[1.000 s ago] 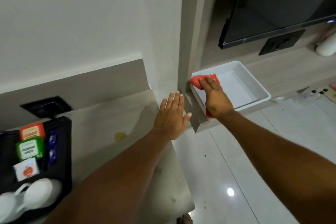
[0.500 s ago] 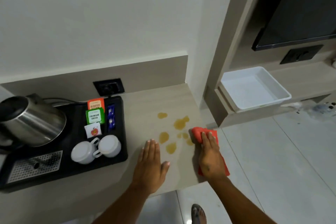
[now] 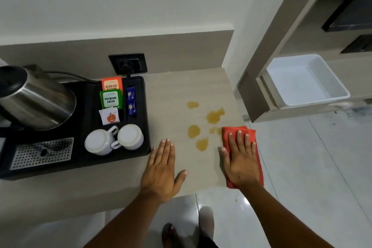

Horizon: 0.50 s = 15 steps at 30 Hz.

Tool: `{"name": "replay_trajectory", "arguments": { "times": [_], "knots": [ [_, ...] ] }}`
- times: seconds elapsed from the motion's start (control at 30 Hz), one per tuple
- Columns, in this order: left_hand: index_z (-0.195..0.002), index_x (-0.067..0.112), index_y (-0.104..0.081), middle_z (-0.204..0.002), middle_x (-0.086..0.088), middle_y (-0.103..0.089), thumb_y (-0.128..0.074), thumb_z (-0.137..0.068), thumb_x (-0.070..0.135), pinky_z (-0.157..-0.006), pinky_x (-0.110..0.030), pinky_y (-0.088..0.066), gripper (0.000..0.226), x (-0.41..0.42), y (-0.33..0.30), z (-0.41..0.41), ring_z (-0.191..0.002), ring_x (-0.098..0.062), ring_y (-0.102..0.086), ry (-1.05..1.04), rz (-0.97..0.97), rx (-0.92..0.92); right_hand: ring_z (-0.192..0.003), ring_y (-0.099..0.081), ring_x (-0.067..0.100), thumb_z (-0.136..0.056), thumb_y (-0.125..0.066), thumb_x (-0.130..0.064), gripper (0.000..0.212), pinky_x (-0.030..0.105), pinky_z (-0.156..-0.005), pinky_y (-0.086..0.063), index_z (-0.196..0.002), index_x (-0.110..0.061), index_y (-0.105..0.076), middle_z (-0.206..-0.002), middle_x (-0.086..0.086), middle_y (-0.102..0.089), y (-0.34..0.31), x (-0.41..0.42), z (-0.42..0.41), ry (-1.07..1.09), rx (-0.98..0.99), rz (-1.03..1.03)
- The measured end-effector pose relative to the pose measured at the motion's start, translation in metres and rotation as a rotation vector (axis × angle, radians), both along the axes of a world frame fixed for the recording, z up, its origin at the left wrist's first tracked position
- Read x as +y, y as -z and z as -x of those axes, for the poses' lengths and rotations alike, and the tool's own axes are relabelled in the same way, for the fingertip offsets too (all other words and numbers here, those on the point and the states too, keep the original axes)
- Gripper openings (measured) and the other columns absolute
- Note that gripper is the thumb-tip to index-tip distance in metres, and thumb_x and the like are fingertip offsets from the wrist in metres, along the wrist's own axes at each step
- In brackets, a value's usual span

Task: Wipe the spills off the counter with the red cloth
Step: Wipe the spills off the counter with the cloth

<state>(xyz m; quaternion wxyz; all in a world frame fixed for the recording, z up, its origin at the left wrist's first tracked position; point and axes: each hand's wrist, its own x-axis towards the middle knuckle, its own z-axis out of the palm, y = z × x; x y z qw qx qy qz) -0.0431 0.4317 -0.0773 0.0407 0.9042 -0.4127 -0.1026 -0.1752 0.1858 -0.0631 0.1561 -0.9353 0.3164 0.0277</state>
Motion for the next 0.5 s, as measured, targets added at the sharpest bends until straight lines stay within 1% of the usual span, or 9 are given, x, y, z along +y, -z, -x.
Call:
{"name": "replay_trajectory", "arguments": {
  "times": [0.17,0.3,0.37,0.43,0.5],
  "knots": [
    [-0.163,0.004,-0.008,-0.173,-0.016,-0.006,-0.027,-0.100,0.068,-0.129,-0.053,-0.012,0.092,0.001,0.003,0.000,-0.161,-0.030,-0.001,-0.003,0.005,0.008,-0.152,0.009,0.031,-0.099,0.001,-0.059,0.069,0.053,-0.123,-0.001,-0.158,-0.022,0.004,-0.167,0.009,0.003,-0.003,-0.026,-0.059,0.085,0.032,0.046],
    [-0.163,0.003,-0.010,-0.173,-0.017,-0.009,-0.032,-0.099,0.066,-0.129,-0.055,-0.014,0.092,0.000,0.001,0.001,-0.161,-0.030,-0.001,-0.006,0.026,0.013,-0.152,0.008,0.029,-0.101,-0.003,-0.052,0.064,0.052,-0.123,0.002,-0.158,-0.022,0.000,-0.167,0.008,0.000,-0.001,-0.018,-0.044,-0.017,-0.001,0.045],
    [-0.163,0.004,-0.010,-0.173,-0.017,-0.010,-0.033,-0.099,0.065,-0.128,-0.055,-0.016,0.092,0.000,0.001,0.000,-0.161,-0.030,-0.002,-0.010,0.039,0.023,-0.153,0.005,0.029,-0.102,-0.004,-0.049,0.063,0.052,-0.123,0.000,-0.158,-0.022,-0.003,-0.167,0.008,-0.004,0.000,-0.022,-0.041,-0.007,0.004,0.046],
    [-0.163,0.004,-0.010,-0.173,-0.016,-0.011,-0.032,-0.099,0.066,-0.128,-0.055,-0.017,0.092,0.001,0.002,0.000,-0.161,-0.029,-0.002,-0.007,0.055,0.029,-0.153,0.001,0.031,-0.101,-0.005,-0.047,0.063,0.053,-0.123,-0.003,-0.158,-0.020,-0.007,-0.167,0.010,-0.008,-0.003,-0.037,-0.062,0.008,0.009,0.051],
    [-0.163,0.004,-0.013,-0.173,-0.017,-0.012,-0.030,-0.100,0.068,-0.128,-0.055,-0.016,0.091,0.001,0.001,0.000,-0.161,-0.029,-0.002,-0.011,0.048,0.036,-0.153,-0.001,0.032,-0.100,-0.008,-0.044,0.063,0.053,-0.123,-0.003,-0.158,-0.018,-0.009,-0.166,0.011,-0.009,-0.005,-0.055,-0.097,-0.028,0.013,0.064]
  ]
}}
